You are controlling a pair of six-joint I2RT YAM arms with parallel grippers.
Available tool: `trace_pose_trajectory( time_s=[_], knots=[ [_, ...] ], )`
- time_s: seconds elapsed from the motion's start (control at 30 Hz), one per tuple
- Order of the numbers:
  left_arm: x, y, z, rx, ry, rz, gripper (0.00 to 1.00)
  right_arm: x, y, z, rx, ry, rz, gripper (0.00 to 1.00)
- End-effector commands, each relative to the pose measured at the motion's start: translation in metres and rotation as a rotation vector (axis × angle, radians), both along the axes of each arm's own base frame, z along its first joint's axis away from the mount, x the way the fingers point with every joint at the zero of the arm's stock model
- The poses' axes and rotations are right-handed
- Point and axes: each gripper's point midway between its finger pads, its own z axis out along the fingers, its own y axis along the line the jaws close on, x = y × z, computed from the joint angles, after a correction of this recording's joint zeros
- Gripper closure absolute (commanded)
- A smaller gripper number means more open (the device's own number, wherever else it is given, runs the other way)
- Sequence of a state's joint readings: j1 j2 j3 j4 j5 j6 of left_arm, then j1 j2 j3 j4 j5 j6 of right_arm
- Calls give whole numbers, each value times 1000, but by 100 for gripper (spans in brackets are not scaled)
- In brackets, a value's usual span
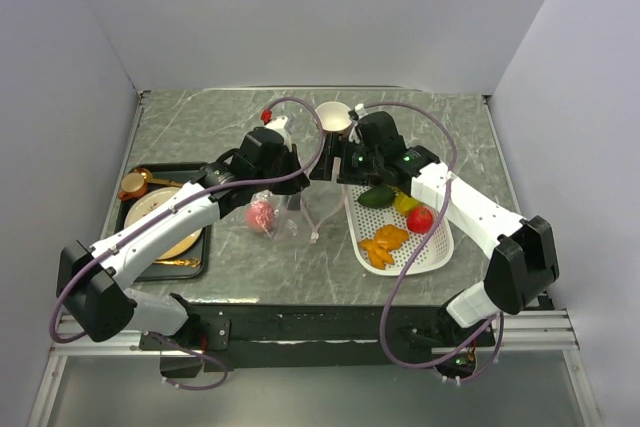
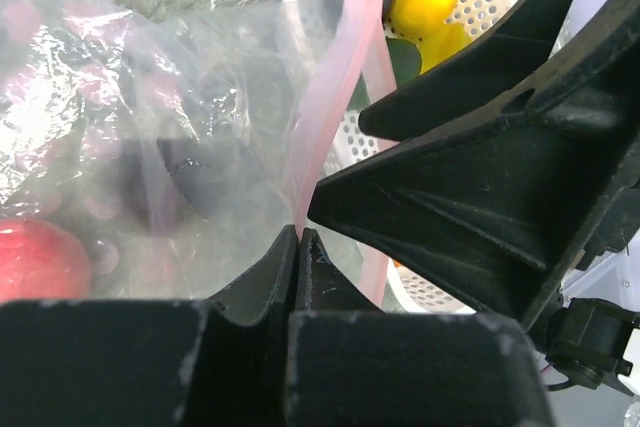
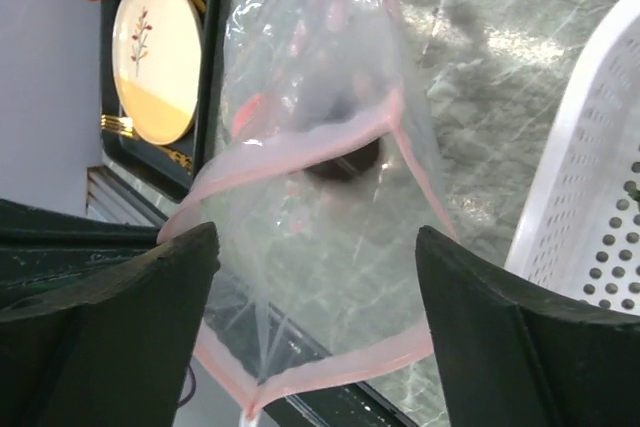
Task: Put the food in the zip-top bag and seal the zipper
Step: Place the fake fruit in the zipper food storage bag.
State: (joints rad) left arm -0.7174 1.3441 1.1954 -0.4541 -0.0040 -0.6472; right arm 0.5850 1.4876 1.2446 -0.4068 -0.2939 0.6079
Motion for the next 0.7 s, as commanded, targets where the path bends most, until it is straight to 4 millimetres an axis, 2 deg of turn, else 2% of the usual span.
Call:
trace_pose_trajectory(
  time_s=[0.0, 0.1, 0.13, 0.17, 0.23, 0.27, 0.37, 0.4, 0.47, 0.53, 0.57, 0.67],
  knots=[
    [0, -2, 34, -54, -67, -11, 99, 9, -9, 33, -11, -106, -54, 7],
    [-2, 0, 33, -58, -66, -9, 99, 17, -40, 32, -109, -138, -185, 0],
    [-2, 0, 33, -59, -67, -9, 99, 16, -50, 34, -119, -136, -236, 0],
    [-1, -1, 33, -60, -66, -8, 99, 22, -71, 32, -178, -152, -337, 0],
    [0, -1, 32, -58, -65, -7, 99, 19, -88, 37, -185, -175, -414, 0],
    [0, -1, 30, -57, -64, -7, 99, 21, -103, 41, -207, -198, -495, 0],
    [1, -3, 29, -52, -62, -12, 99, 16, -129, 40, -188, -224, -624, 0],
    [1, -3, 30, -54, -65, -12, 99, 13, -132, 35, -175, -206, -631, 0],
    [2, -5, 28, -52, -64, -16, 99, 15, -150, 12, -185, -133, -655, 0],
    [3, -6, 29, -52, -63, -19, 99, 16, -152, -14, -210, -22, -625, 0],
    [3, -6, 29, -52, -62, -21, 99, 13, -162, -30, -256, 48, -632, 0],
    [2, -7, 29, -62, -62, -27, 99, 12, -169, -63, -359, 199, -648, 0]
  ],
)
